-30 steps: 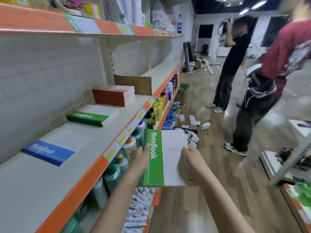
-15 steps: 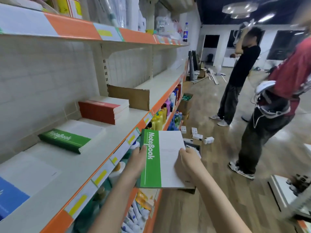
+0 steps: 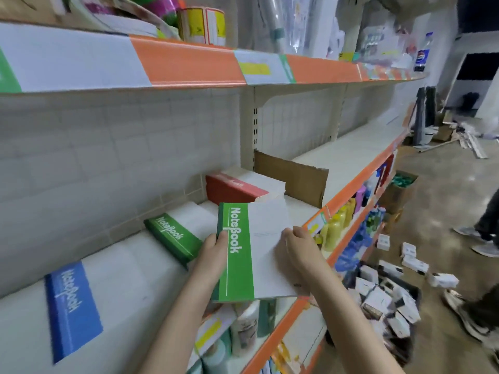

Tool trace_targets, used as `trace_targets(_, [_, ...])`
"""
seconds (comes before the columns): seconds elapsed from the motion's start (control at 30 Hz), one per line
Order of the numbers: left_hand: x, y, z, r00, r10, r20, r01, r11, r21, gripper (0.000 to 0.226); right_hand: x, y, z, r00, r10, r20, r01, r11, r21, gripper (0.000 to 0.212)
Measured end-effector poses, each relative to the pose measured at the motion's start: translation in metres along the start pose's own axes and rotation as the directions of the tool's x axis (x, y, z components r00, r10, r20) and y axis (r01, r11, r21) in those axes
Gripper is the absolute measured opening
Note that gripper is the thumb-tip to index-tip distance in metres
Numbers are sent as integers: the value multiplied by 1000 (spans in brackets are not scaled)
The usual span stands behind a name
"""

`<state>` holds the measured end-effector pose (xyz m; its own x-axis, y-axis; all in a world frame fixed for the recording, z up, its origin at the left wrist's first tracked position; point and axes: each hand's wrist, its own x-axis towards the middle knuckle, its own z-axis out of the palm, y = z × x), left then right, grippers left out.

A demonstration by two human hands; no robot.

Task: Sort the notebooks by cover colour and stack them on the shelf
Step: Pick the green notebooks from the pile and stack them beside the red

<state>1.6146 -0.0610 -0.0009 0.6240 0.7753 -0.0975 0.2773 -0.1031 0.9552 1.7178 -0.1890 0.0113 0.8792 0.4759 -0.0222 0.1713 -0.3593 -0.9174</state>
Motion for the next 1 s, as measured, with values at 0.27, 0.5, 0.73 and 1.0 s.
trace_targets(0.27, [11, -16, -58, 963, -147, -227, 111, 980, -165, 39, 40, -27, 78, 946, -89, 311, 81, 996, 39, 26])
trace_targets(0.5, [25, -20, -87, 870, -187, -456, 113, 976, -184, 27, 75, -47, 133, 869, -162, 468, 175, 984, 17, 22])
trace_targets(0.73, [42, -25, -83, 795, -148, -589, 202, 979, 27, 29, 119, -54, 140, 818, -252, 516, 366, 921, -130, 17])
trace_targets(1.0, [69, -33, -57, 728, -19, -685, 303, 905, 298, 34, 151, -37, 134, 791, -383, 477, 538, 806, -246, 28])
